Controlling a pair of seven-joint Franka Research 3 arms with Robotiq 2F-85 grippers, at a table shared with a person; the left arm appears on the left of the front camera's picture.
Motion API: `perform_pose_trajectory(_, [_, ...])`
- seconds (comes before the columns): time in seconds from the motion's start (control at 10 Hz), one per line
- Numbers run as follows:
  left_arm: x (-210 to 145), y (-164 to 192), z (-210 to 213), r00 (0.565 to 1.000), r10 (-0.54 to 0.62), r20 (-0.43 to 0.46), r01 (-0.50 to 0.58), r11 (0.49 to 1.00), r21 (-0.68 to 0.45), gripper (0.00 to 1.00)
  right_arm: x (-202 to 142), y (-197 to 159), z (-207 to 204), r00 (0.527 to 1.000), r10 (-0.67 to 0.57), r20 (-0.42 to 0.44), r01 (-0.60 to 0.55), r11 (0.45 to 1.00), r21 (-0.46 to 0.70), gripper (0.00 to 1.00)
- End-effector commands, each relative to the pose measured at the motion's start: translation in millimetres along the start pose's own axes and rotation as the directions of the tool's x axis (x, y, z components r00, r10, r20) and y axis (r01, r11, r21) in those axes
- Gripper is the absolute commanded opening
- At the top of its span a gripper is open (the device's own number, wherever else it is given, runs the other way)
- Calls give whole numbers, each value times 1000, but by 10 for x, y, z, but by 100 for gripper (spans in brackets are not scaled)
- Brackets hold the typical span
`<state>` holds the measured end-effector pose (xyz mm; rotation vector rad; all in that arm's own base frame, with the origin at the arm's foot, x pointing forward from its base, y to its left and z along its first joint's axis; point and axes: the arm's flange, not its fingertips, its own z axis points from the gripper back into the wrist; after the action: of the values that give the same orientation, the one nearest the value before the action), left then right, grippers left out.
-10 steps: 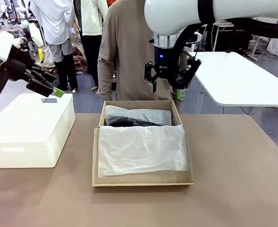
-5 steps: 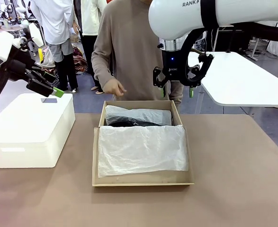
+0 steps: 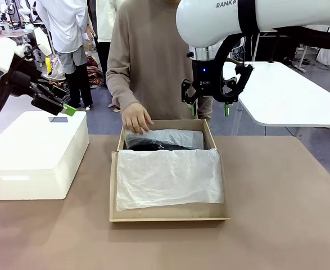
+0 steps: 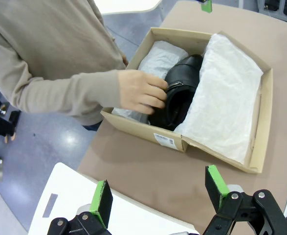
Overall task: Pack the shoes into the box.
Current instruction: Close the Shoes Box.
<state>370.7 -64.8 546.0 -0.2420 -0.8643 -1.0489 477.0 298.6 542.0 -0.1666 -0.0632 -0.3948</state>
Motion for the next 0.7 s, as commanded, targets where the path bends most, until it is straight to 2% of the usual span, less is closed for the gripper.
perform_pose_trajectory(0.0, [-17,13,-4,1000,-10,11,10,1000,-10,100,49,-132,33,995,99,6,-100,994,52,100])
perform_pose_trajectory(0.3, [-17,13,-4,1000,-10,11,10,1000,-10,100,296,-644,-21,947,314,65,-320,939,128,100])
perform_pose_trajectory(0.6, [-17,13,-4,1000,-10,11,10,1000,-10,100,571,-1106,-178,830,540,143,-558,808,188,100])
